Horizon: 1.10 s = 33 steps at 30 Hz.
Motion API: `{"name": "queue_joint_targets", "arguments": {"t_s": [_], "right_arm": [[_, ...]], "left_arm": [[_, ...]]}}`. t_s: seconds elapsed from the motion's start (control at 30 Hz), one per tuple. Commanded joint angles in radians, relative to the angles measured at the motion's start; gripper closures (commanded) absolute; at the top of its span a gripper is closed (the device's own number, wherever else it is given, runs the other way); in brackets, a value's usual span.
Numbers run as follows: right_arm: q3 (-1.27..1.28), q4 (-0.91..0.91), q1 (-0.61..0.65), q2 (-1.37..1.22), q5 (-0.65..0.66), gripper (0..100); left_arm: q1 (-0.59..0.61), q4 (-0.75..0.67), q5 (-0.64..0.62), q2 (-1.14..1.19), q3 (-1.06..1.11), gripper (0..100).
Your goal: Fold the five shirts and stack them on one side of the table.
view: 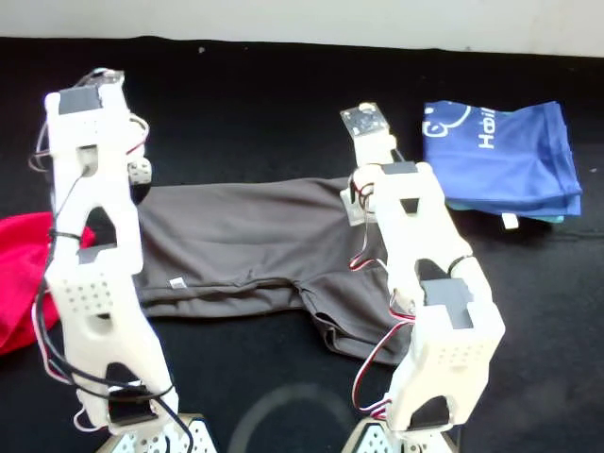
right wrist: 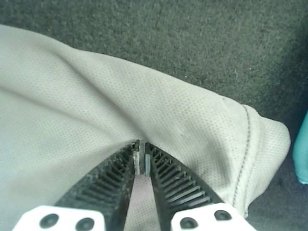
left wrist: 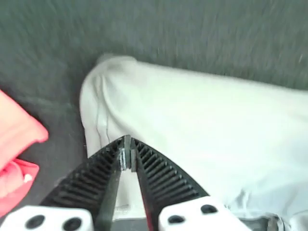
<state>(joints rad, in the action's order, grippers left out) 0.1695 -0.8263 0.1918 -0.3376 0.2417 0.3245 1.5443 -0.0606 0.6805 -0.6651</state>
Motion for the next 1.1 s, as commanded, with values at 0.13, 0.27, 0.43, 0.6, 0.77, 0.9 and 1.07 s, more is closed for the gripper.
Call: {"name": "queue_joint_targets", "arguments": {"t_s": [0.13,0.27,0.43,0.6,0.77,0.9,1.07], "right_arm": [[-0.019,-0.007,0.007,0.073,-0.003,99.1],[-0.019,-0.007,0.007,0.073,-0.003,99.1],[-0.019,-0.007,0.007,0.073,-0.003,99.1],[-0.019,-0.007,0.005,0.07,-0.003,99.1],[-0.018,-0.015,0.004,0.07,-0.003,99.1],[-0.018,-0.041,0.001,0.065,-0.002,99.1],[-0.005,-0.033,-0.039,0.065,-0.002,99.1]], "left_arm": [[0.012,-0.402,0.002,-0.105,0.283,99],[0.015,-0.516,-0.002,-0.105,0.312,99],[0.012,-0.539,-0.003,-0.116,0.308,99],[0.007,-0.545,-0.003,-0.104,0.315,99],[0.025,-0.582,-0.002,-0.041,0.306,99],[0.073,-0.635,-0.003,-0.001,0.306,99],[0.084,-0.632,0.0,0.005,0.308,99]]}}
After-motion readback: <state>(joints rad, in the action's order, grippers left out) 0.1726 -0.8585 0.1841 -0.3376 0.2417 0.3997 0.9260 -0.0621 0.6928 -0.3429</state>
